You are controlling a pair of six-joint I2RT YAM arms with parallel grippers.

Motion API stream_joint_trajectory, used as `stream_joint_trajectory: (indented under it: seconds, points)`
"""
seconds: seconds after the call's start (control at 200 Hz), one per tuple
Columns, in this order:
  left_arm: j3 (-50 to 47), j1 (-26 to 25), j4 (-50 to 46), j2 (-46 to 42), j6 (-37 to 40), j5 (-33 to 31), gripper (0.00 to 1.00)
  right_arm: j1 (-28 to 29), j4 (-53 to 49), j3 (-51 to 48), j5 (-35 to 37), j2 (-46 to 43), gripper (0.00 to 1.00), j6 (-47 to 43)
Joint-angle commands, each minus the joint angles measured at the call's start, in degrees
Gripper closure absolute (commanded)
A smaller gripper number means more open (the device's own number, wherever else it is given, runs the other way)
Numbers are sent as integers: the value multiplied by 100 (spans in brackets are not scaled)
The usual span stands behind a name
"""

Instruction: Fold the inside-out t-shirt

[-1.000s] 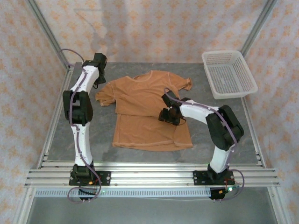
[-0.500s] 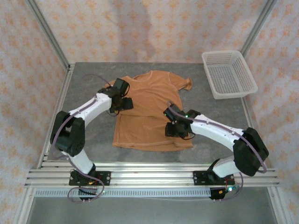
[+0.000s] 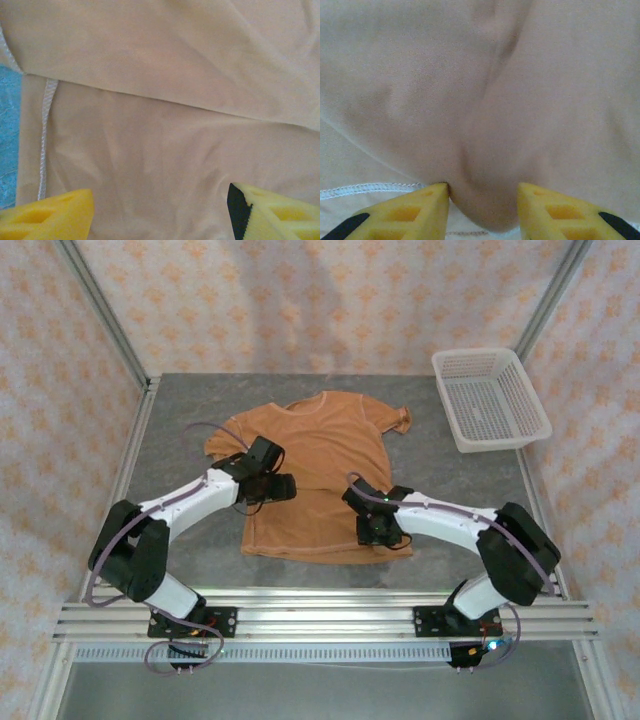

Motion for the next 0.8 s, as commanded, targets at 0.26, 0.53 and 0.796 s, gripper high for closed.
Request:
stream_joint_trajectory:
  seconds: [0.26,0.53,0.796]
  points:
    - [-309,-343,291,-540,766,403,28,21,-708,458,471,-259,100,-84]
    - [-830,-1380,1519,-838,1754,509,20,-229,-806,799,170,-784,100,-168]
    - [-1764,-2681,3117,-1385,3192,35,1,-830,-174,596,-701,-1098,100,77]
